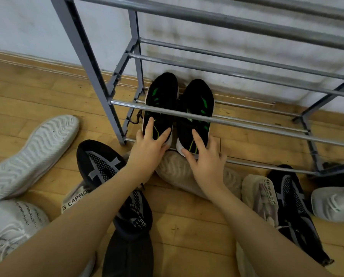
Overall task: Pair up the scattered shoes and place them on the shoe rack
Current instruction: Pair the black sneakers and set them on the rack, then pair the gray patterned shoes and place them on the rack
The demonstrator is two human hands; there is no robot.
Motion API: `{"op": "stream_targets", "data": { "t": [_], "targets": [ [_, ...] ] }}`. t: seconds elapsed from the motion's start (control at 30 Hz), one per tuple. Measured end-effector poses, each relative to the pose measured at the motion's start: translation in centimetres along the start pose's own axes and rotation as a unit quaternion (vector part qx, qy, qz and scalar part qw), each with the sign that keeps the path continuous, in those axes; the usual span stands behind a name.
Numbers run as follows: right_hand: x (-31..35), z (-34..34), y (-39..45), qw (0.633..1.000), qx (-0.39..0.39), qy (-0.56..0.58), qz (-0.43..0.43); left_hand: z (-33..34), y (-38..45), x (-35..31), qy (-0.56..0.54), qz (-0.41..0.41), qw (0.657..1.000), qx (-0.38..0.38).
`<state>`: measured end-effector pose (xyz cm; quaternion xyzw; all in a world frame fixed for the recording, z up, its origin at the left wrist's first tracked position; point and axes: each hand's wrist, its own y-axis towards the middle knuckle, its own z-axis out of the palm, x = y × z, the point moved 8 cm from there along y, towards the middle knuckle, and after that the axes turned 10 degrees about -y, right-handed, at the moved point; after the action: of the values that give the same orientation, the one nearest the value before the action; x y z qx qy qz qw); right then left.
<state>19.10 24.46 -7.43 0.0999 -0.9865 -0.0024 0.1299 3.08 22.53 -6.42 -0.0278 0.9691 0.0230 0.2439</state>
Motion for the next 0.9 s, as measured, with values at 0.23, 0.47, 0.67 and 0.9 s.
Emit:
{"op": "stream_targets", "data": {
  "t": [0.23, 0.47, 0.67, 0.9],
  "targets": [
    [0.8, 0.9, 0.4, 1.000, 0.025, -0.011, 0.009, 0.2, -0.3, 0.2, 0.029, -0.008, 1.000, 0.004],
    [-2.4, -0.1, -3.7, 0.999, 0.016, -0.043, -0.026, -0.6, -5.5, -2.0, -0.010, -0.003, 0.998, -0.061],
    [-4.1, 1.7, -5.8, 0.983, 0.099, -0.119, -0.096, 2.1, -8.2, -4.0, -0.014, -0.006, 1.000, -0.018],
    [-3.8, 1.7, -5.5, 0.979, 0.101, -0.122, -0.130, 4.7, -7.6, -2.4, -0.005, -0.076, 0.995, 0.063]
  ]
}}
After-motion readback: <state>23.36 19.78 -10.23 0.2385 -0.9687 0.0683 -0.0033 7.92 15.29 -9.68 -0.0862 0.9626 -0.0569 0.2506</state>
